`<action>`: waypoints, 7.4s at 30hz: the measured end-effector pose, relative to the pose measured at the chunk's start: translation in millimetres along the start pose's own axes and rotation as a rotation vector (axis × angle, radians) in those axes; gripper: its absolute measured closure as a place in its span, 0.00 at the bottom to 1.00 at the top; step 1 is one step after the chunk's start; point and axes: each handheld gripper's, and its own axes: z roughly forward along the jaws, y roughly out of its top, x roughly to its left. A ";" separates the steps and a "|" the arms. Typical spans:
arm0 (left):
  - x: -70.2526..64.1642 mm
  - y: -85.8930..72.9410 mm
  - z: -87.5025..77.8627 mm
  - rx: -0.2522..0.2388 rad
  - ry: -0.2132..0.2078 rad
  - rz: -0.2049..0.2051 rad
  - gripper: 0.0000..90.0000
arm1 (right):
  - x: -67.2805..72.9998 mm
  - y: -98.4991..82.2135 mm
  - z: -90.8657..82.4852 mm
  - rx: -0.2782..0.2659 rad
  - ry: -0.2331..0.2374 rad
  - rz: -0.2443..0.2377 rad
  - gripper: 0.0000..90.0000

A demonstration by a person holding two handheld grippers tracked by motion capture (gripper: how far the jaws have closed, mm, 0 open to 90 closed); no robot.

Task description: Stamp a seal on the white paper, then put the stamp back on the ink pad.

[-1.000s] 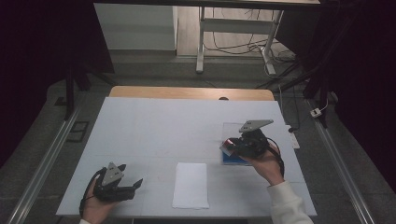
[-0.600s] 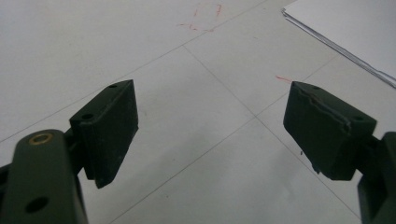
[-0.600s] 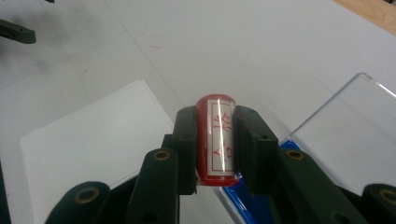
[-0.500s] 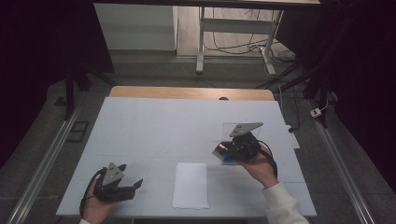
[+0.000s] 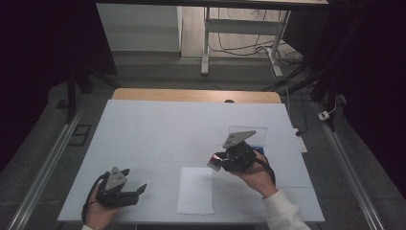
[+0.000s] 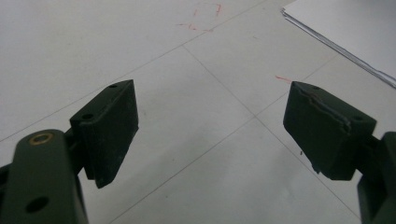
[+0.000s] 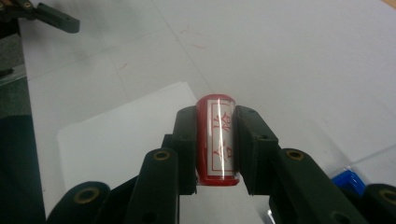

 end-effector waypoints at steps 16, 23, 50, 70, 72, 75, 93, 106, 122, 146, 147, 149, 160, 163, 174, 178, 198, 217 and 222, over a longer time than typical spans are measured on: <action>-0.3 0.0 -0.4 -0.002 0.001 0.002 0.20 | 26.6 7.0 19.8 0.039 0.069 -0.070 0.78; -0.5 0.0 0.0 -0.001 0.001 0.002 0.20 | 36.2 8.5 28.6 0.060 0.085 -0.096 0.78; -0.5 -0.5 0.9 0.003 -0.002 0.003 0.20 | 57.1 5.2 60.6 0.144 0.113 -0.155 0.78; 0.3 -1.4 1.2 0.008 -0.002 0.006 0.20 | 62.7 1.3 74.5 0.196 0.099 -0.195 0.78; 0.3 -1.4 1.3 0.008 -0.002 0.007 0.20 | 62.7 1.1 75.2 0.194 0.100 -0.200 0.78; 0.3 -1.7 1.4 0.008 -0.002 0.005 0.20 | 63.0 1.3 75.0 0.205 0.100 -0.203 0.78; 0.5 -2.5 2.4 0.014 0.004 0.007 0.20 | 64.7 1.6 76.6 0.209 0.096 -0.191 0.78; 0.3 -2.9 1.4 0.012 0.008 0.004 0.20 | 65.0 -1.1 79.9 0.225 0.090 -0.194 0.79; -0.4 -3.0 0.4 0.012 0.017 0.006 0.20 | 65.3 -2.5 80.3 0.211 0.091 -0.184 0.79; -1.1 -2.7 -0.9 0.003 0.020 0.016 0.20 | 62.9 -1.5 73.3 0.172 0.085 -0.161 0.78; -1.2 -2.8 -1.0 0.001 0.021 0.015 0.20 | 62.2 -1.1 71.8 0.159 0.089 -0.149 0.78; -1.2 -2.7 -1.2 0.002 0.019 0.015 0.20 | 61.3 0.0 67.8 0.142 0.087 -0.140 0.78; -0.8 -2.9 -0.8 0.005 0.020 0.017 0.20 | 57.9 5.6 47.5 0.093 0.067 -0.139 0.78; -1.1 -2.8 -1.3 0.003 0.020 0.018 0.20 | 55.8 6.6 42.5 0.077 0.058 -0.138 0.78; -1.3 -2.7 -0.8 0.006 0.022 0.020 0.20 | 39.3 7.4 19.5 0.020 0.017 -0.103 0.78; -1.3 -2.6 -0.8 0.006 0.021 0.022 0.20 | 34.6 7.7 12.5 0.002 0.003 -0.095 0.78; -1.2 -2.8 -0.9 0.006 0.023 0.021 0.20 | 2.9 -0.2 -15.9 -0.039 -0.079 -0.017 0.78; -1.0 -3.2 -0.1 0.012 0.022 0.024 0.20 | -33.5 -18.4 -37.0 -0.032 -0.199 0.067 0.78; -1.2 -3.2 0.0 0.012 0.022 0.026 0.20 | -40.0 -22.3 -40.9 -0.029 -0.221 0.087 0.78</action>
